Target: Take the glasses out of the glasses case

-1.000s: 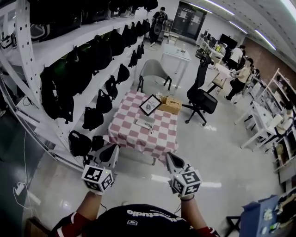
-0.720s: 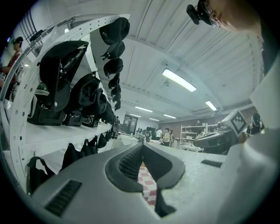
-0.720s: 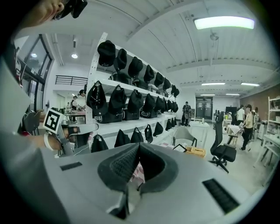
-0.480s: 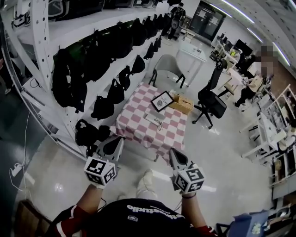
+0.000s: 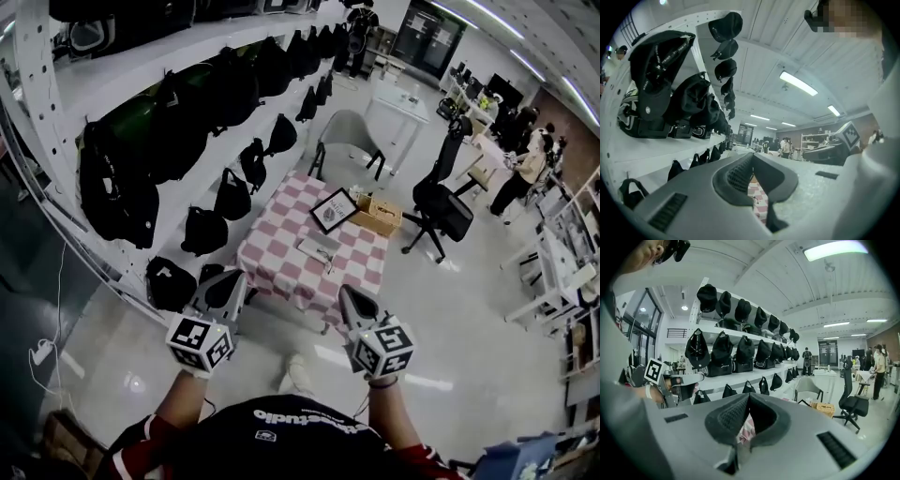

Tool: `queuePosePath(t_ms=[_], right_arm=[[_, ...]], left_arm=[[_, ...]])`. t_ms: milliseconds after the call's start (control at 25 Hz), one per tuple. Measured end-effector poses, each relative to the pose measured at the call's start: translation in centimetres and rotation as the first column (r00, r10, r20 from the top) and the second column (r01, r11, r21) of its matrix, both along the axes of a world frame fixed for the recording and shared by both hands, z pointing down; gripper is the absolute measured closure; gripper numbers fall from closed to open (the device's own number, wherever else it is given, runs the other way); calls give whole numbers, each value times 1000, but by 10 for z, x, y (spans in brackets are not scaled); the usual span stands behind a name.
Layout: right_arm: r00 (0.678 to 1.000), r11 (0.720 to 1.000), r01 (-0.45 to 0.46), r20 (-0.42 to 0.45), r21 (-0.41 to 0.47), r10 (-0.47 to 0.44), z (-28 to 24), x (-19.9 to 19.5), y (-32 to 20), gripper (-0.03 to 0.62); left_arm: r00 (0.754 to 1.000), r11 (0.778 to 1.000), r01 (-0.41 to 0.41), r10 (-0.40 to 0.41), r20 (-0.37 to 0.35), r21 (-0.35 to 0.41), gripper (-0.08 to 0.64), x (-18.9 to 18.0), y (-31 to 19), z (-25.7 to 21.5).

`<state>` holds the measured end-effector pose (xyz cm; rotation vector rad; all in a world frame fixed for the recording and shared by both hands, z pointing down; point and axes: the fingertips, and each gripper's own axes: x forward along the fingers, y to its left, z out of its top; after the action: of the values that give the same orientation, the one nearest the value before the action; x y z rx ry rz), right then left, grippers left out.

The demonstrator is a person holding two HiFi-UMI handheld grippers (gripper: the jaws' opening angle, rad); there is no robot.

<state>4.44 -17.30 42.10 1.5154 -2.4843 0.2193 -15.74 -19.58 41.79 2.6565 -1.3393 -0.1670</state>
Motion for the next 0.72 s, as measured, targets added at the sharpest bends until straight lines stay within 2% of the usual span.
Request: queuePosePath(t_ms=[400, 720], right_arm=[[999, 999, -12, 49, 50, 10, -12, 88, -100, 591], [997, 999, 26, 76, 37, -28, -2, 133, -168, 591]], left_arm=[[999, 1000, 6, -6, 32, 7, 554, 78, -95, -10], [999, 1000, 21, -22, 48, 11, 554, 132, -156, -10]])
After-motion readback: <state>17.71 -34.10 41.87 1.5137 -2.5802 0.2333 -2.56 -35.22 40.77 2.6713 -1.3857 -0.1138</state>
